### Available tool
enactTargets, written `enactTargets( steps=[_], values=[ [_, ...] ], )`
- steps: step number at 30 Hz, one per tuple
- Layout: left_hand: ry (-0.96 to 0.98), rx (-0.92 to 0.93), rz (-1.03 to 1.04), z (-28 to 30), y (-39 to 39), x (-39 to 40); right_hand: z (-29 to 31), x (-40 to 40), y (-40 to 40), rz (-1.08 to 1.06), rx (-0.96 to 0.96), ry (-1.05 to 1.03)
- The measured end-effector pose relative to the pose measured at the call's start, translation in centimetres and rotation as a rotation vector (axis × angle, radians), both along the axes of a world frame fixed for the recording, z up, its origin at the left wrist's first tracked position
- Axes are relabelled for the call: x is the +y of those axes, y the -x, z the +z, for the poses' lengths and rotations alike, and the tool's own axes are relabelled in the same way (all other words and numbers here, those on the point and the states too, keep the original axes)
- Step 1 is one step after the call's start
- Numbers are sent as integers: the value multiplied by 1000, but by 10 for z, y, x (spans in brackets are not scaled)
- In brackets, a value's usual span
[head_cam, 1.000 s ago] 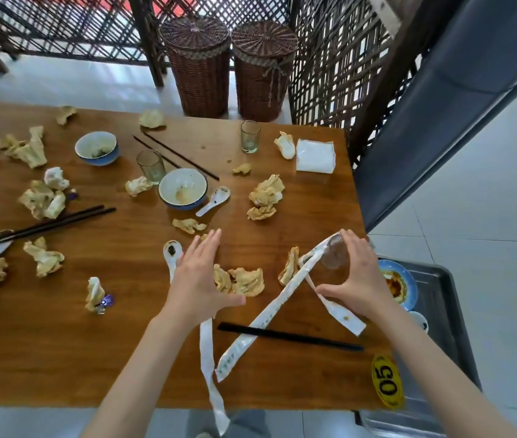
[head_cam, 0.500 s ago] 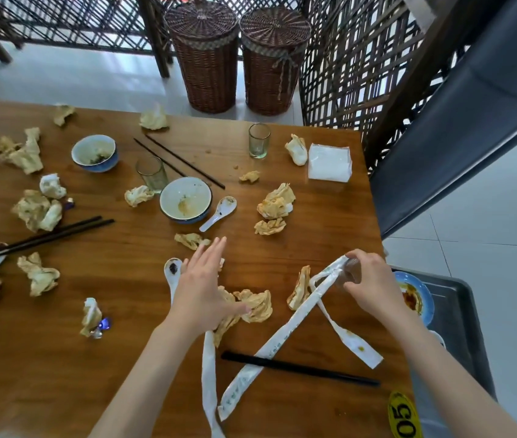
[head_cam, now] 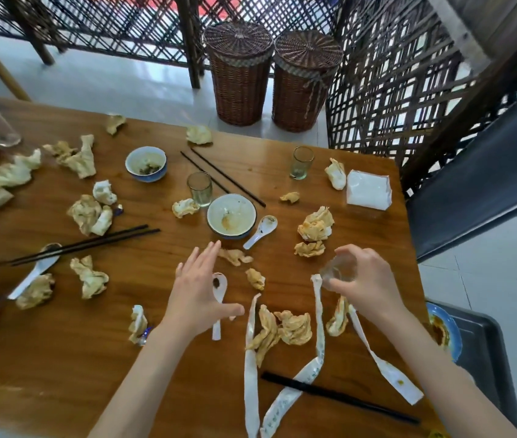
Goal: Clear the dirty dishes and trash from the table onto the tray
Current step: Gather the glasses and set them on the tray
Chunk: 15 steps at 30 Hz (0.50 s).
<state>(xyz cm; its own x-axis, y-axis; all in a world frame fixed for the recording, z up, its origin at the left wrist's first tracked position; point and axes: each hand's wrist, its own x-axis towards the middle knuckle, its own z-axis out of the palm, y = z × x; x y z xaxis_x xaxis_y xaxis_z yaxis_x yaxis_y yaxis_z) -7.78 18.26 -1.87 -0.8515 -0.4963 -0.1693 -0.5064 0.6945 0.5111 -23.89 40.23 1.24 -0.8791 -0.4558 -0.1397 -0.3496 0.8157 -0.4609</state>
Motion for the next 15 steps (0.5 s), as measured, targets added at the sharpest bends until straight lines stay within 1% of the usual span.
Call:
enactTargets(
  steps=[6, 10, 15],
  values=[
    [3, -13, -38, -1, -16, -51, 1, -44, -28, -79, -4, 21],
    [-6, -5, -87, 7, -23, -96, 8, -73, -37, -163, 59, 77],
    [47, -2, -138, 18, -13, -147, 23, -114, -46, -257, 81, 121]
  ],
)
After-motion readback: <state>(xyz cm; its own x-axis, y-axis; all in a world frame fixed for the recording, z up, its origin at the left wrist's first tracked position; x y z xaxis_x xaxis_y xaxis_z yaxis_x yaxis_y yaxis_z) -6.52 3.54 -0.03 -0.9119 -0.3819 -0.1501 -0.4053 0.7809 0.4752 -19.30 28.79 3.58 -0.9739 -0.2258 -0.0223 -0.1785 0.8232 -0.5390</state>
